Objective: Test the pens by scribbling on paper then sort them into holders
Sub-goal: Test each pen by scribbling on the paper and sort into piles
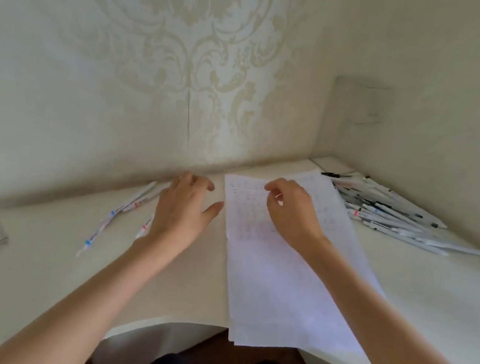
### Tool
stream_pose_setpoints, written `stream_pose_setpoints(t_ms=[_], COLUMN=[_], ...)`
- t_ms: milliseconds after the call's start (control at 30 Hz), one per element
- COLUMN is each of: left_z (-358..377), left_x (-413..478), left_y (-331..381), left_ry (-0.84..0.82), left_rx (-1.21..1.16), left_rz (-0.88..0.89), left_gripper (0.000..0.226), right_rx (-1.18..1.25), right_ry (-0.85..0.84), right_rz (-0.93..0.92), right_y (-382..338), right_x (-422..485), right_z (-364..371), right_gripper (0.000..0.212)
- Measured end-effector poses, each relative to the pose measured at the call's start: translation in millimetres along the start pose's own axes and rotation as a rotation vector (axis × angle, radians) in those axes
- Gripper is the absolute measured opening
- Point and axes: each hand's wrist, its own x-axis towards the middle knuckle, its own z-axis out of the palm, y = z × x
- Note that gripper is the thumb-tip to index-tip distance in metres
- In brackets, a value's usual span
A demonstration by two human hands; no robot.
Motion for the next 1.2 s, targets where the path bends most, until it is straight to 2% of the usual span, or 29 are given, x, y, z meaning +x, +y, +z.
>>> stream_pose_setpoints(t_ms=[200, 233, 333, 467, 633, 733, 867, 933, 1067, 1133, 1200], left_z=[46.1, 50.8, 52.1, 48.3, 52.4, 51.4, 52.5, 53.2, 52.9, 52.5, 50.7], left_x=[10.2, 13.6, 20.0, 18.0, 10.5, 10.5, 9.3, 8.9, 9.4, 9.4, 8.8], left_y=[44.1, 44.0, 40.0, 21.7, 7.3, 11.4, 9.6, 9.1, 9.9, 10.5, 11.5], left_ry=[-0.174, -0.219, -0.381, -0.385, -0.401, -0.401, -0.401, -0.405, -0.412, -0.413, -0.416], left_rx=[-0.241, -0.247, -0.216, -0.125, -0.148, -0.147, -0.151, -0.152, -0.145, -0.143, -0.142], left_rz=[0.147, 0.177, 0.271, 0.347, 0.321, 0.303, 0.301, 0.292, 0.287, 0.289, 0.286], left_gripper=[0.041, 0.048, 0.088, 0.117, 0.112, 0.102, 0.114, 0.116, 0.119, 0.119, 0.120], right_rx=[-0.168, -0.203, -0.357, -0.499, -0.551, -0.520, -0.340, -0.325, -0.318, -0.266, -0.207], right_ry=[0.220, 0.238, 0.199, 0.187, 0.210, 0.286, 0.423, 0.396, 0.248, 0.257, 0.300], right_rz=[0.212, 0.226, 0.225, 0.248, 0.223, 0.224, 0.085, 0.011, -0.018, -0.039, -0.104], right_y=[104.7, 116.7, 140.3, 148.3, 152.3, 153.2, 150.8, 151.6, 151.0, 143.3, 125.9], right_x=[-10.4, -10.9, -7.7, -2.5, 1.6, 4.3, 5.8, 7.8, 8.0, 4.7, 1.5], right_z=[-61.1, -66.8, -73.1, -67.4, -61.1, -62.8, -63.2, -61.3, -56.5, -58.0, -58.8], right_gripper=[0.032, 0.029, 0.025, 0.029, 0.026, 0.022, 0.010, 0.008, 0.027, 0.038, 0.040])
